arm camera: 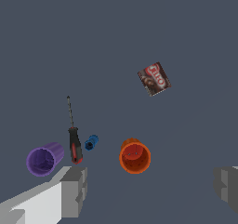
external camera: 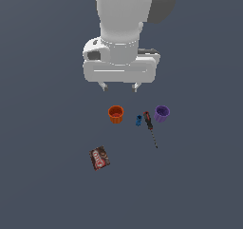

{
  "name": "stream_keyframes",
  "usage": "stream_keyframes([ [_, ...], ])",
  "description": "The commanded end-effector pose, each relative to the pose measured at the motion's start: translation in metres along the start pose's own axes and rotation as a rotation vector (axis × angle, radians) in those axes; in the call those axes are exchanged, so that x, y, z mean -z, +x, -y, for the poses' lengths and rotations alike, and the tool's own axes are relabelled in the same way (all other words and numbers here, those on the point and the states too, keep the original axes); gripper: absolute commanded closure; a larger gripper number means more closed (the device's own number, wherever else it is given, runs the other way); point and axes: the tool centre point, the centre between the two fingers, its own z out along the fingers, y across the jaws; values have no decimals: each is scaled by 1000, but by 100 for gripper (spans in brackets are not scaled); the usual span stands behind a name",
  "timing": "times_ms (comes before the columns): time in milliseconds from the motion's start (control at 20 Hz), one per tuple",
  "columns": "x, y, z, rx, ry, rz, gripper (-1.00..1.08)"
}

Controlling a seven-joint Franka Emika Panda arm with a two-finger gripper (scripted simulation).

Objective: Pick up a designated object from a clutter of objects.

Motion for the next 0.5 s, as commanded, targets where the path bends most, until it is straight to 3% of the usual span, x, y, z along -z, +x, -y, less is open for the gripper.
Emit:
stream_keyframes([
  [0,0,0,0,0,0,0,-20],
  [450,-6,-3,-2,5,-15,19,-20],
])
